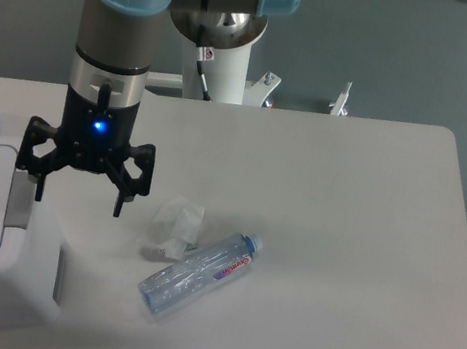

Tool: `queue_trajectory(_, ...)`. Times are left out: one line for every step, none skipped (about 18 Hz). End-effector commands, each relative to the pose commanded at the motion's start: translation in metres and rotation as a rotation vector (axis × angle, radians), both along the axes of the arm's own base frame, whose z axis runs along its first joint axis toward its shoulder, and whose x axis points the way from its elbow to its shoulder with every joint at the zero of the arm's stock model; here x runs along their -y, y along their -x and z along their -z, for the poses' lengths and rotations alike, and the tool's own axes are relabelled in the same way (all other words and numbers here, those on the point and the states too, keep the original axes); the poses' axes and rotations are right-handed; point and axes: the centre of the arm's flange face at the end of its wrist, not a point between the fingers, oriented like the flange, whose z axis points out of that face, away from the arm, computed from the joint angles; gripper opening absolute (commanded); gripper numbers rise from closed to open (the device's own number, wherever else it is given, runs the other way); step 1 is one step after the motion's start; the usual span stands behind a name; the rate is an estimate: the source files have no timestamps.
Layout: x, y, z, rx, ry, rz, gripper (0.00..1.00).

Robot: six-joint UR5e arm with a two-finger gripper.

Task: Open the trash can
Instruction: 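Move the open gripper over the grey lid of the white trash can, then lower the gripper onto the lid edge and push it open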

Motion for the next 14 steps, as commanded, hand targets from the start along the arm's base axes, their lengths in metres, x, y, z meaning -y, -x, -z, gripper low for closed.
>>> queue_trajectory(-0.001,0.0,0.0,-0.002,-0.003,0.0,1.0)
queue_trajectory(-0.002,0.001,0.003,0.0,0.0,0.0,1.0)
queue_trajectory(-0.003,0.001,0.005,-0.001,0.001,0.001,1.0)
queue_trajectory(-0.003,0.001,0.006,-0.002,0.003,0.002,1.0)
queue_trajectory(-0.004,0.001,0.005,-0.003,0.001,0.002,1.0)
queue_trajectory(-0.004,0.002,0.006,-0.002,0.003,0.002,1.0)
queue_trajectory(-0.004,0.002,0.006,-0.002,0.003,0.002,1.0)
queue_trajectory(-0.005,0.001,0.007,-0.001,0.004,0.003,1.0)
queue_trajectory(-0.005,0.001,0.009,-0.001,0.007,0.004,1.0)
queue_trajectory(-0.007,0.002,0.013,0.003,0.012,0.004,1.0)
queue_trajectory(-0.007,0.003,0.014,0.004,0.013,0.004,1.0)
queue_trajectory(-0.008,0.003,0.014,0.003,0.012,0.004,1.0)
queue_trajectory(-0.008,0.003,0.016,0.005,0.016,0.004,1.0)
queue_trajectory(-0.008,0.003,0.016,0.005,0.016,0.004,1.0)
